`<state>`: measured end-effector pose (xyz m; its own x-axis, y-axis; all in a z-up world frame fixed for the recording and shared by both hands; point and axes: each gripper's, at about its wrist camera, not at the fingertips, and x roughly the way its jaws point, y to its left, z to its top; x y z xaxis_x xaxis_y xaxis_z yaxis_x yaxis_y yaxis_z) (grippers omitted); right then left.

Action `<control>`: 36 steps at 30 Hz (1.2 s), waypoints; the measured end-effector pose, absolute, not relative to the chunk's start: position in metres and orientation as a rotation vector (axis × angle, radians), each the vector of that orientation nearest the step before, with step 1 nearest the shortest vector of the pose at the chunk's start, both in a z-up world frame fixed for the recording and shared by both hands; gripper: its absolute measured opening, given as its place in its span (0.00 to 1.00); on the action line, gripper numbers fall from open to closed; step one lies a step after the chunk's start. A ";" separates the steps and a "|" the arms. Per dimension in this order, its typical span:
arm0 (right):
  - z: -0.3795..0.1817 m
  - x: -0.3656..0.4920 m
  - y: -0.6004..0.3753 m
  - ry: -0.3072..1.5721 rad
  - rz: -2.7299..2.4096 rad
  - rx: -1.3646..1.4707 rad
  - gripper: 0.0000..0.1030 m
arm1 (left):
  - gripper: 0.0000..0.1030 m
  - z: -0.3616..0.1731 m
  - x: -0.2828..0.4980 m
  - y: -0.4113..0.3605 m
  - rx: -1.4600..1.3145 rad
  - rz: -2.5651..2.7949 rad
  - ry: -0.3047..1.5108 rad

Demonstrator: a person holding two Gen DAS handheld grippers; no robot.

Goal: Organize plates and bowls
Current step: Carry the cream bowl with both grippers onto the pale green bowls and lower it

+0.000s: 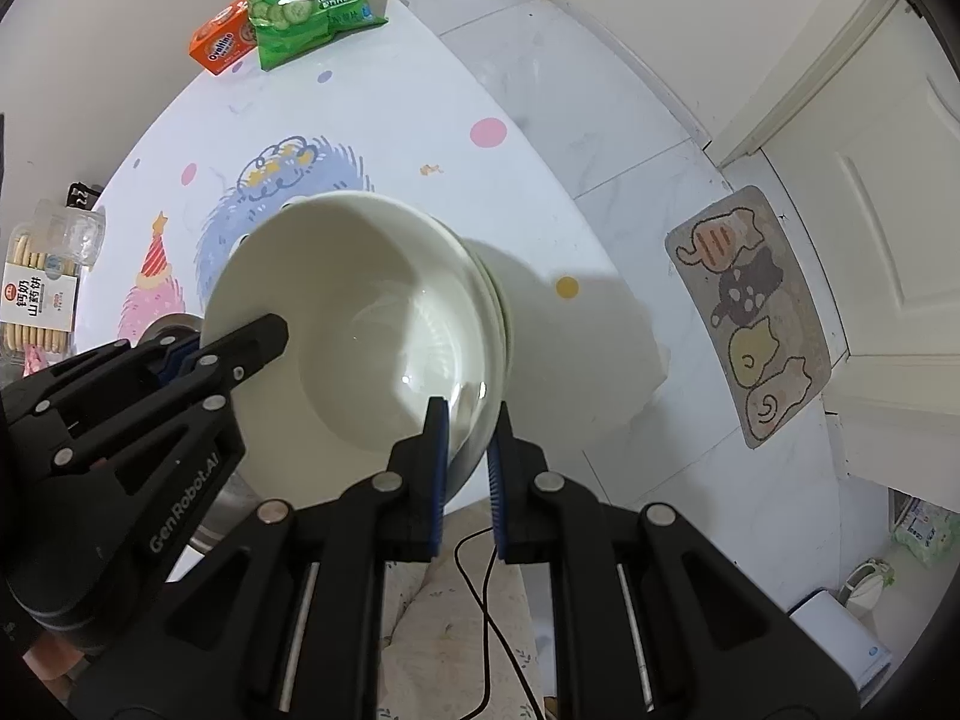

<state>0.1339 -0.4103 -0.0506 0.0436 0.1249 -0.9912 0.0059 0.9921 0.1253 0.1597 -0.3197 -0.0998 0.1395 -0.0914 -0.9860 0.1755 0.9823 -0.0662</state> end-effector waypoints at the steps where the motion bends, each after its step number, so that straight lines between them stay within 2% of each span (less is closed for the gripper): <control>1: -0.051 0.134 -0.410 1.526 0.088 0.106 0.14 | 0.06 -0.100 0.160 -0.321 0.077 -0.192 1.415; 36: -0.057 0.135 -0.411 1.521 0.063 0.106 0.16 | 0.09 -0.106 0.164 -0.321 0.047 -0.209 1.392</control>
<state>0.1347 -0.4109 -0.0568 0.0495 0.1069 -0.9930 0.0250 0.9938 0.1083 0.1636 -0.3207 -0.1059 0.1623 -0.1186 -0.9796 0.1741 0.9806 -0.0899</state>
